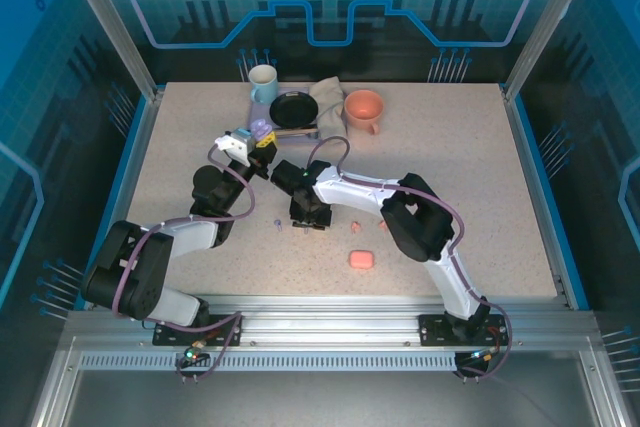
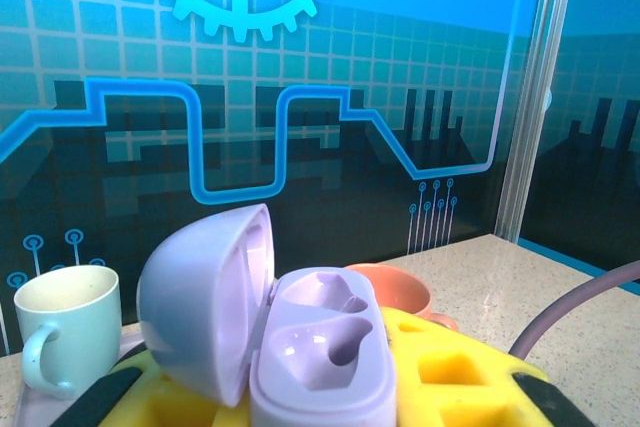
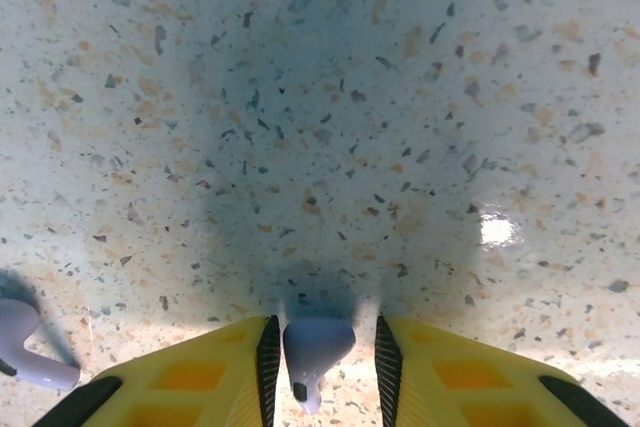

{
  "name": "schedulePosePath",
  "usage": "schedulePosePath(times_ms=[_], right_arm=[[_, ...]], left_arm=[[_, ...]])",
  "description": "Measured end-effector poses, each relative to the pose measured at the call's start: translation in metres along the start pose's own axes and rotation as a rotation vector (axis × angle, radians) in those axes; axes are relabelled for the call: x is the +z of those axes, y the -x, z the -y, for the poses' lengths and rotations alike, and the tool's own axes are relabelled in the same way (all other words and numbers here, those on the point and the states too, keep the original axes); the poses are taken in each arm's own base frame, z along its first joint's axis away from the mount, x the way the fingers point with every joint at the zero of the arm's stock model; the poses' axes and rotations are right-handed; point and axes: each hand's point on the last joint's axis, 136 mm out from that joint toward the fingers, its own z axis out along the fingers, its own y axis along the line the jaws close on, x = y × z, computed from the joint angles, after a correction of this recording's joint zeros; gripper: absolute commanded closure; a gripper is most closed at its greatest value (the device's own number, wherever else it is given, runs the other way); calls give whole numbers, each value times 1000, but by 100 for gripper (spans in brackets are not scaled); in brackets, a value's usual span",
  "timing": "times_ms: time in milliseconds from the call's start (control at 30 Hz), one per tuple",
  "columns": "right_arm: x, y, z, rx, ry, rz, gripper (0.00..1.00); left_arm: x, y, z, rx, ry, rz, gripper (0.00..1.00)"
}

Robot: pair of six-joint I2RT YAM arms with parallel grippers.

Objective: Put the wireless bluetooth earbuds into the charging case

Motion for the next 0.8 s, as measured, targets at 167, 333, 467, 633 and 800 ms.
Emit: schedulePosePath(times_ms=[167, 333, 467, 633, 800], right_arm=[[2, -1, 1, -10, -6, -3, 69], [2, -1, 2, -20, -9, -4, 73], [2, -1, 3, -33, -12, -5, 78], [1, -1, 4, -41, -5, -2, 83], [0, 0, 6, -37, 31, 15, 84]], left_arm=[[0, 0, 0, -6, 0, 0, 100], [0, 0, -1, -9, 2, 0, 100], [0, 0, -1, -9, 2, 0, 100], [0, 0, -1, -9, 0, -1, 100], [0, 0, 1, -10, -9, -2, 100]])
